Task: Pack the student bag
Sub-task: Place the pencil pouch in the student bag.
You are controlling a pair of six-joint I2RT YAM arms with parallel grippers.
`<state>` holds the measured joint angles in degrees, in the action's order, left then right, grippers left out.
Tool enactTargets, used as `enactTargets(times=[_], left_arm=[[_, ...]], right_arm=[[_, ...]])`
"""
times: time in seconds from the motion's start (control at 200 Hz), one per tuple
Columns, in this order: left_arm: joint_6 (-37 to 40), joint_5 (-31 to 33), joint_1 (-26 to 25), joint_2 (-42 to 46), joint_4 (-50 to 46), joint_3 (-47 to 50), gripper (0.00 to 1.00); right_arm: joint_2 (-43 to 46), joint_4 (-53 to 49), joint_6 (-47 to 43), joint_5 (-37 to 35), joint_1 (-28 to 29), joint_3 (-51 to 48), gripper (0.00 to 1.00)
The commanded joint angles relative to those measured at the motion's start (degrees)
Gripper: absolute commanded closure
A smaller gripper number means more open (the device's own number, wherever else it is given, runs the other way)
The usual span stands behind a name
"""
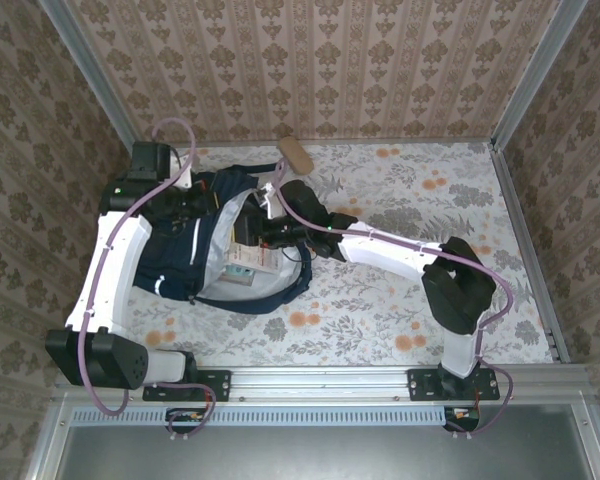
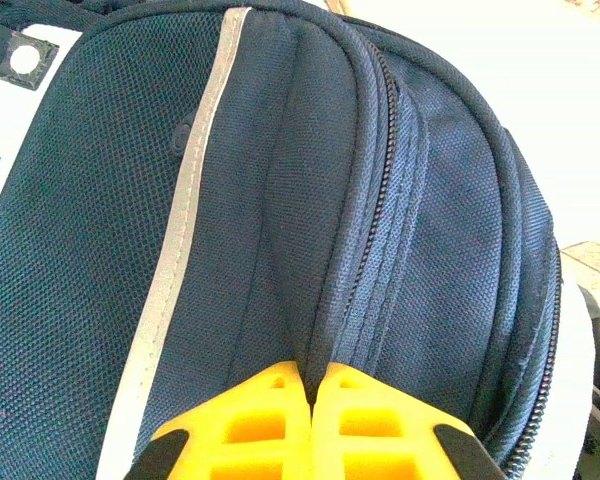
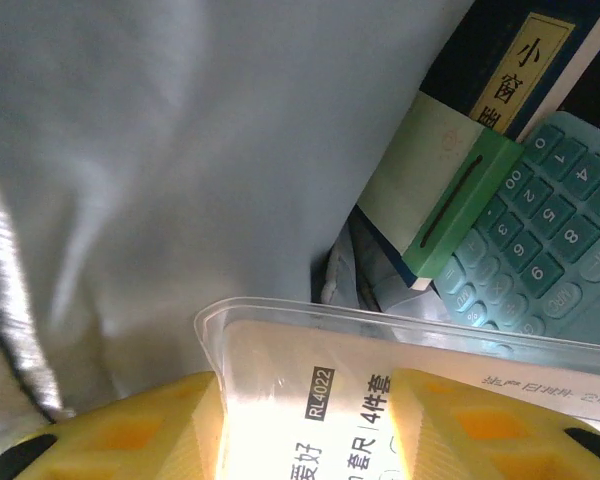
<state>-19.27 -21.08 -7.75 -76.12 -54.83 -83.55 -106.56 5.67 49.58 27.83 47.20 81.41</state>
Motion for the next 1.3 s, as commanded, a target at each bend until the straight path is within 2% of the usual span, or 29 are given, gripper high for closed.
enactTargets(times=[0.0, 0.335, 0.405, 0.575, 0.79, 0.93, 1.06, 1.295], left_arm=[[-0.4, -2.4, 1.3, 1.2, 3.9, -3.8, 1.00], [-1.5, -4.1, 2.4, 1.4, 4.5, -5.1, 1.00], [-1.5, -3.9, 2.5, 1.3, 4.5, -5.0, 1.00], [-1.5, -4.1, 2.5, 1.2, 4.8, -4.3, 1.00], [-1.2, -4.1, 2.5, 1.3, 5.4, -1.4, 1.00], [-1.5, -4.5, 2.2, 1.7, 6.3, 0.8, 1.00], [-1.4, -4.1, 2.0, 2.1, 6.4, 2.0, 1.00], [-1.0, -3.9, 1.5, 2.5, 6.1, 2.1, 1.00]], right_arm=[[-1.2, -4.0, -1.3, -1.2, 0.4, 2.7, 0.53], [-8.4, -11.0, -0.7, -1.9, 2.1, 5.9, 0.48], [-8.3, -12.0, -1.1, -2.4, 2.3, 5.7, 0.41], [-4.1, -12.2, -2.2, -3.6, 1.5, 3.7, 0.37], [5.0, -12.5, -2.8, -6.7, -0.4, -2.4, 0.27], [9.0, -13.8, -4.1, -8.4, -1.8, -5.4, 0.28], [9.8, -12.5, -2.8, -7.8, -3.1, -8.3, 0.32], [7.6, -9.1, -0.6, -8.0, -4.8, -13.5, 0.27]])
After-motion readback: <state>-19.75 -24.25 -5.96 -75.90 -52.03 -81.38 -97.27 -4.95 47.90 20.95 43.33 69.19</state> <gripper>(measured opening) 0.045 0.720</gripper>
